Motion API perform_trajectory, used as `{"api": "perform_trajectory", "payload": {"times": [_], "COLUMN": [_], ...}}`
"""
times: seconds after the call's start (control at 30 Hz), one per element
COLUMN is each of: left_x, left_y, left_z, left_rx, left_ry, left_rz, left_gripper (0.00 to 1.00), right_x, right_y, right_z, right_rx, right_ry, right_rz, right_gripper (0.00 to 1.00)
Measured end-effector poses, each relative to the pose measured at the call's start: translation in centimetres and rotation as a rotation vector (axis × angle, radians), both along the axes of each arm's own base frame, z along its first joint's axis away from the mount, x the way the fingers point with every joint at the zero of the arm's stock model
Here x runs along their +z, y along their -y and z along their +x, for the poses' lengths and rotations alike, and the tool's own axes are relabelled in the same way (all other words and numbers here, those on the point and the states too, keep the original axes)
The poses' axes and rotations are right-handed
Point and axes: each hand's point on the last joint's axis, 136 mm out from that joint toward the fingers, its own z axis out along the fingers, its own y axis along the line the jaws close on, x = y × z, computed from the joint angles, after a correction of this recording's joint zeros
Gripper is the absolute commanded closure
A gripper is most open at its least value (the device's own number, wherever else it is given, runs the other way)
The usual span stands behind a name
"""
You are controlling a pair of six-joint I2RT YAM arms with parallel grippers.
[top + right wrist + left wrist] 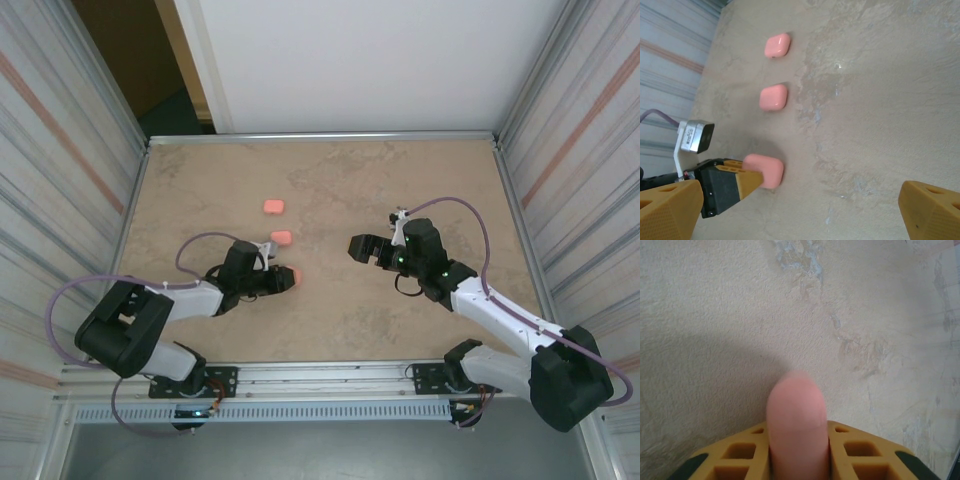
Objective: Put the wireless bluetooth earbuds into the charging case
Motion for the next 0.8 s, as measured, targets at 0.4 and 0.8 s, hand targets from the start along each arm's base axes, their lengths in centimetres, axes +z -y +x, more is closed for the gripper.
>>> {"api": "perform_trajectory", "payload": {"times": [0.4, 0.8], "left_x": [-0.4, 2.0], "left_y": [-0.9, -1.9], "left_z": [-0.1, 0.0], "left_rx": [0.034, 0.056], "left_ry": [-0.010, 0.073], "left_rz": [0.044, 0.064], "left_gripper": [0.55, 0.35], "right_x": [-0.1, 1.6], "right_y": [1.0, 3.8], "right_z": [0.0, 0.2], "right_rx": [-0.031, -0.088], "right_ry": [-0.005, 0.046], "right_rz": [-0.022, -0.042], "right_gripper": [0.01, 0.01]}}
